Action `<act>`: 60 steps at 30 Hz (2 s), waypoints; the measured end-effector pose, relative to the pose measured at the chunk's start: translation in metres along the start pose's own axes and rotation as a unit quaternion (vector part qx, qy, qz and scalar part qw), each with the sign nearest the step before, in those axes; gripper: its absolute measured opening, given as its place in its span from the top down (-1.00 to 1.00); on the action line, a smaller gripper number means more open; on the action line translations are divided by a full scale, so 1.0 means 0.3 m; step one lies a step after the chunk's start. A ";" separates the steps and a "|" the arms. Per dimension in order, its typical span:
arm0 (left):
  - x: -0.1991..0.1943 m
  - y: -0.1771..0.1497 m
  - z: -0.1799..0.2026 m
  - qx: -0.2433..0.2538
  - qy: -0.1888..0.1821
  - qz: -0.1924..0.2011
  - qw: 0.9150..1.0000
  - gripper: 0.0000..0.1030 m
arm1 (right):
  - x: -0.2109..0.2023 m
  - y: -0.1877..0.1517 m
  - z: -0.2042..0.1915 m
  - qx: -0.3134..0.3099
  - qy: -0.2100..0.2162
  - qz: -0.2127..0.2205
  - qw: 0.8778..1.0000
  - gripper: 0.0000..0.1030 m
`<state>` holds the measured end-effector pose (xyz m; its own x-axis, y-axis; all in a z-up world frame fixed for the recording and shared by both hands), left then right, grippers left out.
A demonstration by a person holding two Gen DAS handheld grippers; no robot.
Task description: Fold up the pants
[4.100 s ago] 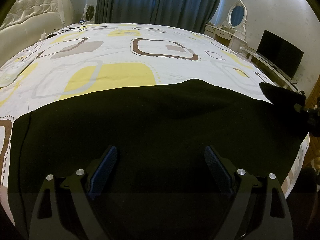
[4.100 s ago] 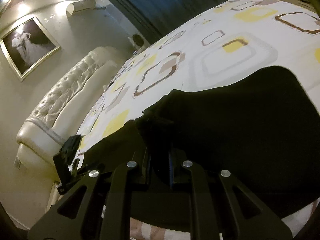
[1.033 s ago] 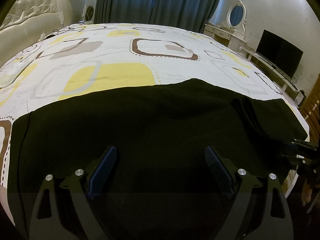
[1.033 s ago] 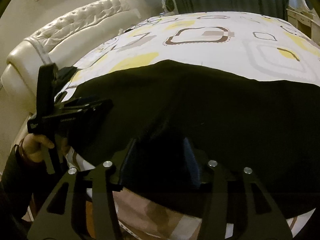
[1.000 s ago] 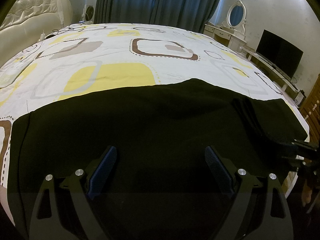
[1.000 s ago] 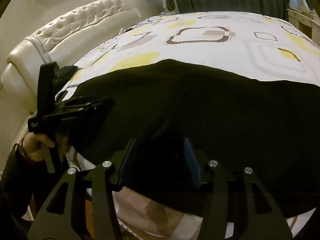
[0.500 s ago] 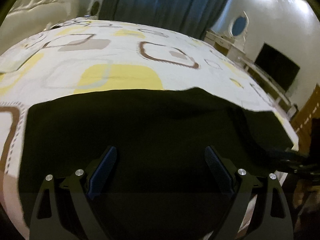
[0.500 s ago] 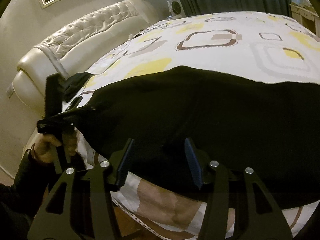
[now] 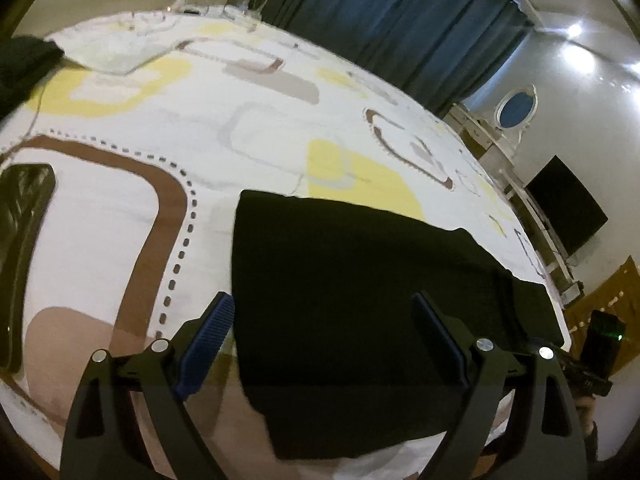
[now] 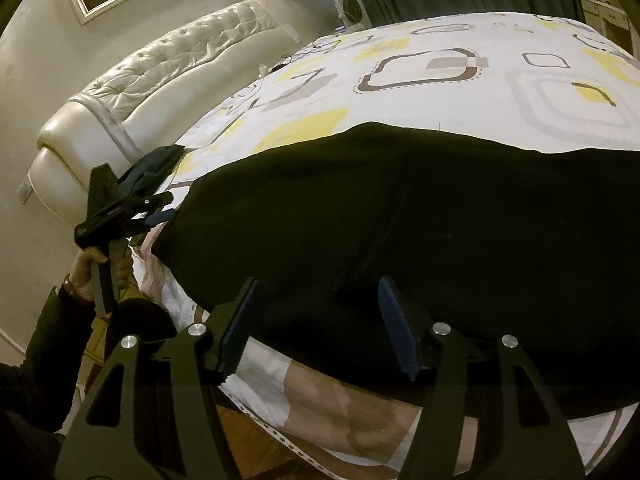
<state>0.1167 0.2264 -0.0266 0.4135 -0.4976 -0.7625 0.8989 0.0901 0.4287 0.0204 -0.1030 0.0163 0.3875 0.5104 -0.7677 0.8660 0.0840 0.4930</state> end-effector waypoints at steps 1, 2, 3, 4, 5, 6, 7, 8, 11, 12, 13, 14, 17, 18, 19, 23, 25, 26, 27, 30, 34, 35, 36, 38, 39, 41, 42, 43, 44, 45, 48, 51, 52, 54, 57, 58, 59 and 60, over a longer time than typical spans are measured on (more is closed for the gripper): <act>0.007 0.004 -0.008 0.000 -0.003 -0.006 1.000 -0.72 | 0.001 -0.001 0.000 0.000 0.000 -0.001 1.000 -0.19; 0.019 0.009 -0.015 0.001 -0.008 -0.014 1.000 -0.72 | 0.002 0.001 -0.004 0.000 -0.001 -0.001 1.000 -0.19; 0.041 0.015 -0.021 0.004 -0.017 -0.027 0.999 -0.72 | 0.002 0.001 -0.005 -0.001 -0.001 -0.001 1.000 -0.19; 0.052 0.018 -0.030 0.005 -0.022 -0.035 0.999 -0.72 | 0.002 0.001 -0.006 -0.001 -0.001 -0.001 1.000 -0.20; 0.068 0.021 -0.033 0.010 -0.028 -0.041 0.999 -0.72 | 0.002 0.000 -0.008 0.000 -0.001 -0.001 1.000 -0.20; 0.068 0.025 -0.046 0.014 -0.034 -0.040 0.999 -0.72 | 0.003 -0.001 -0.008 0.000 -0.001 -0.001 1.000 -0.21; 0.069 0.031 -0.058 0.017 -0.045 -0.039 0.998 -0.73 | 0.005 -0.001 -0.007 0.001 0.001 -0.002 1.000 -0.22; 0.070 0.037 -0.064 0.016 -0.057 -0.040 0.997 -0.72 | 0.007 -0.002 -0.007 0.002 0.002 -0.002 1.000 -0.24; 0.067 0.044 -0.070 0.011 -0.080 -0.041 0.996 -0.72 | 0.013 -0.007 -0.003 0.006 0.011 -0.001 1.000 -0.35; 0.066 0.041 -0.065 0.017 -0.085 -0.042 0.995 -0.71 | 0.015 -0.009 -0.004 0.006 0.011 -0.001 1.000 -0.35; 0.071 0.042 -0.058 0.024 -0.084 -0.044 0.995 -0.44 | 0.016 -0.009 -0.005 0.005 0.010 -0.002 1.000 -0.36; 0.080 0.040 -0.051 0.030 -0.075 -0.051 0.995 -0.23 | 0.017 -0.012 -0.005 0.004 0.009 -0.002 1.000 -0.36; 0.089 0.038 -0.073 0.014 -0.076 -0.060 0.995 0.20 | 0.014 -0.015 -0.006 0.006 0.013 -0.001 1.000 -0.36; 0.092 0.039 -0.075 0.013 -0.084 -0.065 0.994 0.31 | 0.012 -0.017 -0.005 0.007 0.014 -0.001 1.000 -0.36; 0.091 0.038 -0.073 0.013 -0.083 -0.066 0.994 0.34 | 0.012 -0.018 -0.005 0.008 0.015 -0.001 1.000 -0.36; 0.075 0.044 -0.038 0.023 -0.075 -0.070 0.994 0.61 | 0.010 -0.018 -0.002 0.009 0.017 0.000 1.000 -0.36; 0.069 0.058 -0.014 0.031 -0.066 -0.069 0.995 0.66 | 0.010 -0.016 0.003 0.009 0.019 0.001 1.000 -0.36; 0.056 0.064 0.006 0.038 -0.061 -0.066 0.995 0.67 | 0.008 -0.017 0.006 0.010 0.021 0.001 1.000 -0.36; 0.050 0.070 0.017 0.041 -0.061 -0.063 0.995 0.67 | 0.008 -0.017 0.007 0.010 0.021 0.002 1.000 -0.36; 0.015 0.090 0.068 0.051 -0.063 -0.053 0.995 0.68 | 0.004 -0.020 0.011 0.012 0.025 0.003 1.000 -0.36; -0.016 0.134 0.168 0.067 -0.065 -0.042 0.995 0.68 | -0.004 -0.022 0.019 0.015 0.029 0.005 0.999 -0.36; -0.027 0.144 0.203 0.075 -0.066 -0.038 0.994 0.68 | -0.006 -0.022 0.021 0.016 0.030 0.006 0.999 -0.36; -0.035 0.153 0.238 0.083 -0.068 -0.034 0.994 0.68 | -0.009 -0.023 0.021 0.017 0.031 0.007 0.999 -0.36; -0.043 0.175 0.309 0.102 -0.069 -0.030 0.992 0.68 | -0.017 -0.025 0.023 0.019 0.031 0.009 0.999 -0.36; -0.045 0.181 0.339 0.109 -0.070 -0.028 0.991 0.68 | -0.021 -0.026 0.024 0.019 0.032 0.011 0.999 -0.36; -0.043 0.196 0.411 0.128 -0.074 -0.026 0.989 0.68 | -0.039 -0.030 0.030 0.022 0.035 0.016 0.999 -0.36; -0.038 0.203 0.457 0.138 -0.078 -0.026 0.987 0.68 | -0.050 -0.032 0.034 0.024 0.039 0.020 0.999 -0.36; -0.034 0.207 0.488 0.145 -0.081 -0.026 0.986 0.68 | -0.058 -0.035 0.036 0.026 0.042 0.022 0.999 -0.36; -0.028 0.212 0.534 0.155 -0.085 -0.026 0.984 0.68 | -0.074 -0.037 0.041 0.029 0.048 0.027 0.998 -0.36; -0.023 0.212 0.568 0.164 -0.087 -0.027 0.982 0.68 | -0.085 -0.040 0.045 0.031 0.052 0.031 0.998 -0.36; 0.004 0.214 0.668 0.187 -0.092 -0.033 0.977 0.68 | -0.125 -0.047 0.060 0.035 0.054 0.043 0.997 -0.36; 0.040 0.207 0.757 0.204 -0.104 -0.042 0.972 0.68 | -0.157 -0.055 0.084 0.040 0.053 0.053 0.996 -0.36; 0.053 0.203 0.785 0.209 -0.107 -0.046 0.971 0.68 | -0.168 -0.059 0.093 0.043 0.052 0.057 0.996 -0.36; 0.082 0.193 0.846 0.220 -0.114 -0.053 0.967 0.68 | -0.188 -0.068 0.117 0.051 0.051 0.064 0.995 -0.36; 0.147 0.173 0.927 0.237 -0.121 -0.072 0.961 0.68 | -0.217 -0.084 0.152 0.062 0.051 0.072 0.994 -0.36; 0.168 0.166 0.946 0.241 -0.121 -0.078 0.960 0.68 | -0.229 -0.091 0.164 0.066 0.050 0.076 0.994 -0.36; 0.188 0.158 0.967 0.246 -0.121 -0.083 0.958 0.68 | -0.239 -0.095 0.172 0.069 0.049 0.079 0.993 -0.36; 0.219 0.147 0.998 0.253 -0.121 -0.089 0.956 0.68 | -0.252 -0.102 0.184 0.073 0.046 0.082 0.993 -0.36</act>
<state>0.1401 -0.0606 0.0873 0.1606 -0.6560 -0.7375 0.7411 -0.4134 0.5290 -0.0179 -0.1915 0.0366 0.5026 0.5841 -0.6373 0.8324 -0.1279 0.5392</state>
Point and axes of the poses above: each gripper's, at about its wrist camera, not at the fingertips, and x roughly the way its jaws point, z to its right, y to its top, the point moved 1 cm from there along x, roughly the way its jaws point, and after that the axes turned 12 degrees about -z, right-handed, at the moved point
